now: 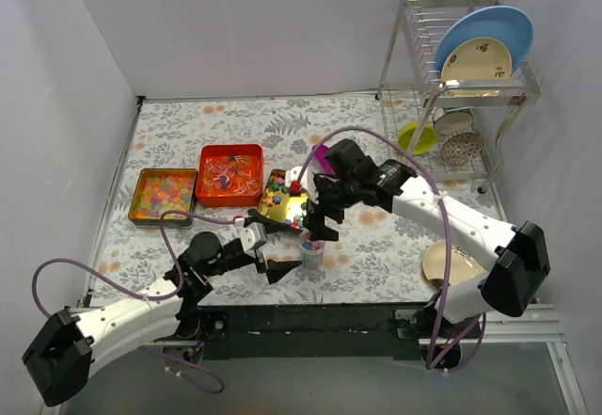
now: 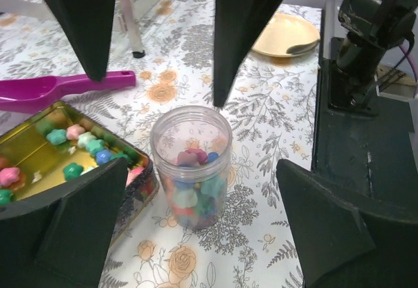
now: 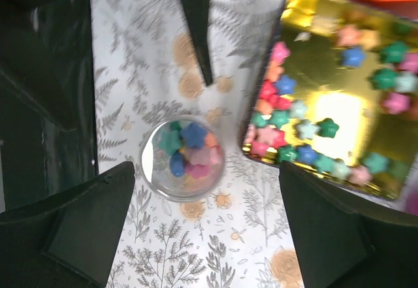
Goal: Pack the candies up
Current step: Reset both arms
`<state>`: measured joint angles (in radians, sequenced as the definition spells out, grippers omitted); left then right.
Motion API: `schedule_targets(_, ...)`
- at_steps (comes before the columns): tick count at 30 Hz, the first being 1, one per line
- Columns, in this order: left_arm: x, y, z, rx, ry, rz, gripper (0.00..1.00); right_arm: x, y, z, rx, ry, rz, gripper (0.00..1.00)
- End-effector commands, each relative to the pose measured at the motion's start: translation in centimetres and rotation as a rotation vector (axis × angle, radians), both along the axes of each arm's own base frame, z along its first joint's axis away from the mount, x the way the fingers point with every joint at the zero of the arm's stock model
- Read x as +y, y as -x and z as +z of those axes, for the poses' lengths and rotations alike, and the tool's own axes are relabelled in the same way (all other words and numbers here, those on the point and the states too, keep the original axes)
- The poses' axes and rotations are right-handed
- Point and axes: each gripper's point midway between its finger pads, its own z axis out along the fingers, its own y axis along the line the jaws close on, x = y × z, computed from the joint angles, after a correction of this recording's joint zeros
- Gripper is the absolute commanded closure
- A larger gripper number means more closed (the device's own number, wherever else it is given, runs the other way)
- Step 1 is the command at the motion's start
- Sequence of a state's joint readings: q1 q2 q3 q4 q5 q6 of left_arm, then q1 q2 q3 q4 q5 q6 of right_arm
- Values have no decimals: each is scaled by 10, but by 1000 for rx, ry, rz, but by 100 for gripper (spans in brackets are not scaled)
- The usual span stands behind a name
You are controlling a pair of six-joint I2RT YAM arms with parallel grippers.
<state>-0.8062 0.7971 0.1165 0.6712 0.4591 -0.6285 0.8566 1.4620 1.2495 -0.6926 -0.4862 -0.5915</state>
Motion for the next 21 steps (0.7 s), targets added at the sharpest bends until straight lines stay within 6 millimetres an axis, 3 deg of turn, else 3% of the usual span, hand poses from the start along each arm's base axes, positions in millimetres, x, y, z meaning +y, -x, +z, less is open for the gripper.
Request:
schedule_targets(1,25,-23,-4,91,-118,196,2,5,-50,61,-84,-120,-288,2)
schedule_targets(2,33,-30,-8,119,-142,257,2,-5,-68,52,-100,-70,-388,2)
schedule_targets(4,48,-54,12,116,-121,403,2,-24,-94,50,-86,-59,-580,2)
schedule_targets(6,67,-77,16,147,-133,539,2,-53,-125,45,-200,-13,-768,2)
schedule_targets(7,85,-99,27,162,-119,630,2,-63,-134,44,-235,5,-828,2)
schedule_targets(9,105,-117,32,255,-69,722,2,-93,-160,42,-335,77,-987,2)
schedule_targets(10,126,-136,24,318,-71,821,2,-102,-167,43,-342,82,-1042,2)
schedule_targets(11,136,-146,31,376,-38,882,2,-109,-171,46,-351,74,-1074,2)
schedule_targets(14,168,-172,14,561,-49,1064,2,-121,-175,53,-368,58,-1112,2)
schedule_targets(15,171,-175,11,658,13,1081,2,-122,-174,52,-370,57,-1115,2)
schedule_targets(16,188,-179,5,722,49,1129,2,-125,-173,52,-379,61,-1117,2)
schedule_targets(21,214,-192,17,773,177,1179,2,-141,-163,53,-427,70,-1121,2)
